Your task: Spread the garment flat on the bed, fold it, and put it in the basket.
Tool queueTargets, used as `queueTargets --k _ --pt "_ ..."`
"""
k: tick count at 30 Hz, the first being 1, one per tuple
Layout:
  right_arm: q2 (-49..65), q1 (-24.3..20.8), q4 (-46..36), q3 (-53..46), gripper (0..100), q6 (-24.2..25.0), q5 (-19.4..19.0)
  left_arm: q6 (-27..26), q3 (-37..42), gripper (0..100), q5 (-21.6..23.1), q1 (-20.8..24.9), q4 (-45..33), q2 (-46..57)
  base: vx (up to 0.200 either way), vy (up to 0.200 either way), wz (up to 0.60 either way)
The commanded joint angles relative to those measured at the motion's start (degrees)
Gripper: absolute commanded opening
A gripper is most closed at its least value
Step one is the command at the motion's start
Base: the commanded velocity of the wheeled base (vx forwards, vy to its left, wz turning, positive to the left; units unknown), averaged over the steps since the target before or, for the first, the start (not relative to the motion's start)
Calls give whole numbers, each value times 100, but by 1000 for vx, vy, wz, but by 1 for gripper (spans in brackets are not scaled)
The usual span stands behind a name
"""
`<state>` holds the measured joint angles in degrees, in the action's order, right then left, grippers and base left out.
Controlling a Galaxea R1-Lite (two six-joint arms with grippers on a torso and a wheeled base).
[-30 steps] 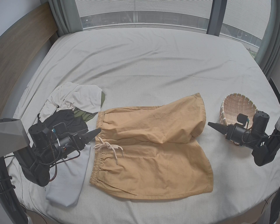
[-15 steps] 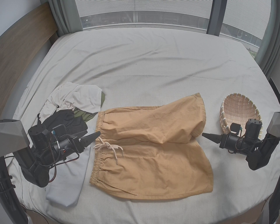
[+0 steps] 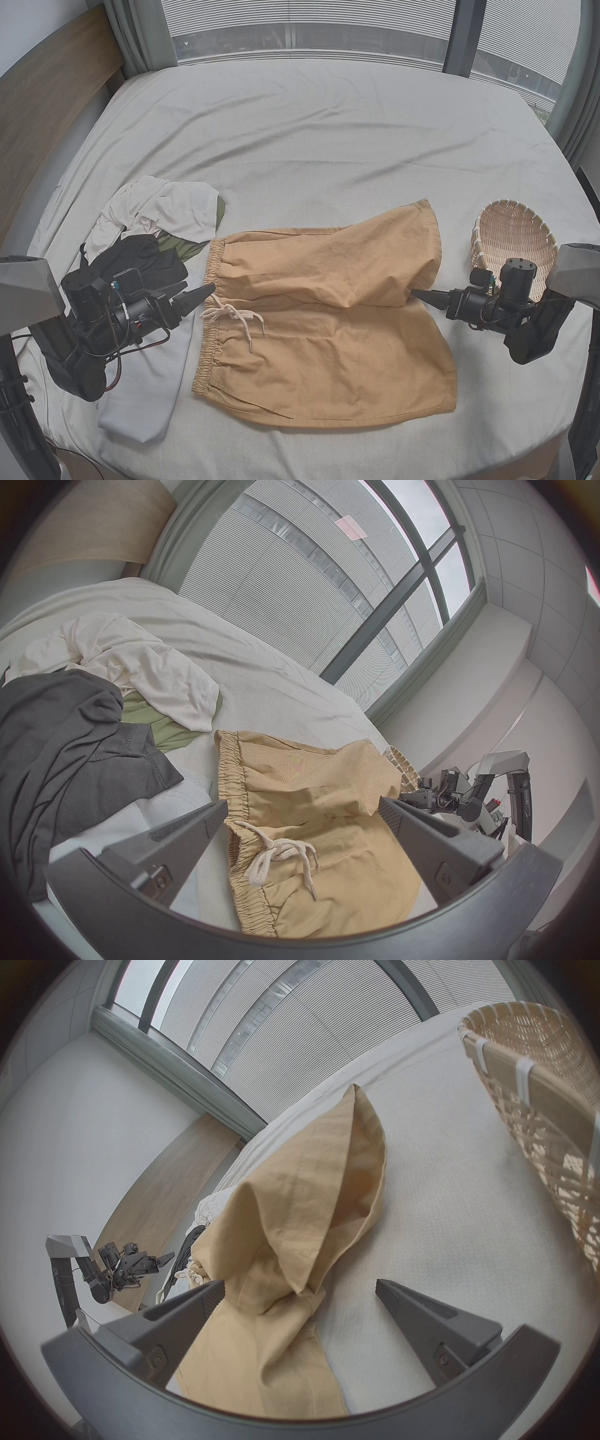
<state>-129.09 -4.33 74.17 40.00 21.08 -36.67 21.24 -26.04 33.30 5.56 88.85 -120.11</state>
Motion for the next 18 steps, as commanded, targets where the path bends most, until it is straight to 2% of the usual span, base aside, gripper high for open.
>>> queueTargets --k 1,2,3,18 --pt "-152 -24 54 131 100 19 72 3 2 100 1 -2 1 -12 0 0 0" --pt "-161 -24 72 149 100 19 90 3 2 100 1 7 1 -12 0 0 0" --pt "-178 -42 107 184 0 19 116 3 2 100 1 7 1 -12 0 0 0" --pt "-240 -51 168 228 0 169 195 -5 2 100 1 15 1 -65 0 0 0"
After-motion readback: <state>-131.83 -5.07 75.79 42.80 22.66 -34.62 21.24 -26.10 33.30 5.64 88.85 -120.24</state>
